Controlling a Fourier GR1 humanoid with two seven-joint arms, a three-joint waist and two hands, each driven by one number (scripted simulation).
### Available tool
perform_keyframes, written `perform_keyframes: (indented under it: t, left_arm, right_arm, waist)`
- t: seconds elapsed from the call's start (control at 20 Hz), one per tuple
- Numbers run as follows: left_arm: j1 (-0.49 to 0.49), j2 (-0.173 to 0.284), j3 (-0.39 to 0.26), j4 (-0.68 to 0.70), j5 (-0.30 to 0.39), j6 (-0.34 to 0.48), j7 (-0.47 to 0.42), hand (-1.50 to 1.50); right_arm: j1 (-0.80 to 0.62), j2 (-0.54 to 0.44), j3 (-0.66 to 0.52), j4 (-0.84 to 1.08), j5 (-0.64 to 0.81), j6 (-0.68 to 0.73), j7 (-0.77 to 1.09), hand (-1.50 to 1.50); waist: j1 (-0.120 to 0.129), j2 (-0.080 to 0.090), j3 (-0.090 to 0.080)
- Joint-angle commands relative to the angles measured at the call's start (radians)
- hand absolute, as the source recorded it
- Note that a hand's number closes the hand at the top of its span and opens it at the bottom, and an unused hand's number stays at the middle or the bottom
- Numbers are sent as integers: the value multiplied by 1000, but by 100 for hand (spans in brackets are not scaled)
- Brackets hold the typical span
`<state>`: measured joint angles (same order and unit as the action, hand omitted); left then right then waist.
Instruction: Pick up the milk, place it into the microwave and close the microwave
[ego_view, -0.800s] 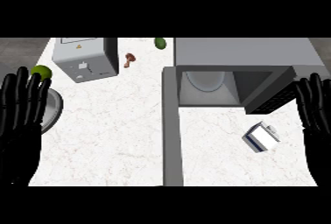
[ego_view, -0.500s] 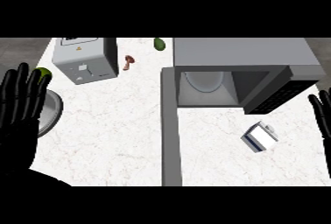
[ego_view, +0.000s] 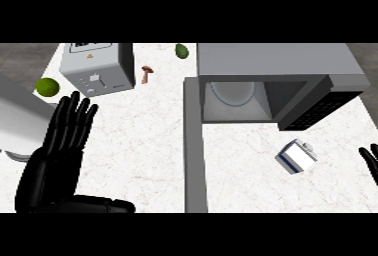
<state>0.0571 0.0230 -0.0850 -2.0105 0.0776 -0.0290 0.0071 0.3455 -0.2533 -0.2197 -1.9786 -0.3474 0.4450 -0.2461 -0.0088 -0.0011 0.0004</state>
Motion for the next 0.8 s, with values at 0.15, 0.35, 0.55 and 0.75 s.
perform_keyframes:
  t: [0.15, 0.35, 0.55, 0.75]
  left_arm:
    - [67, -22, -150, 43, -87, 87, -103, -150]
    - [142, -23, -266, -3, -116, 166, -116, -150]
    - [165, -23, -296, 111, -133, 191, -246, -150]
    - [271, 0, -344, -37, -142, 185, -196, -150]
  right_arm:
    - [79, 29, -38, 76, 79, 92, -82, -150]
    - [33, 58, -52, 231, 165, 106, -193, -150]
    - [64, 82, -67, 245, 217, 130, -277, -150]
    - [-56, 73, -86, 386, 286, 80, -322, -150]
  waist:
    - [4, 0, 0]
    - [10, 0, 0]
    - [6, 0, 0]
    - [14, 0, 0]
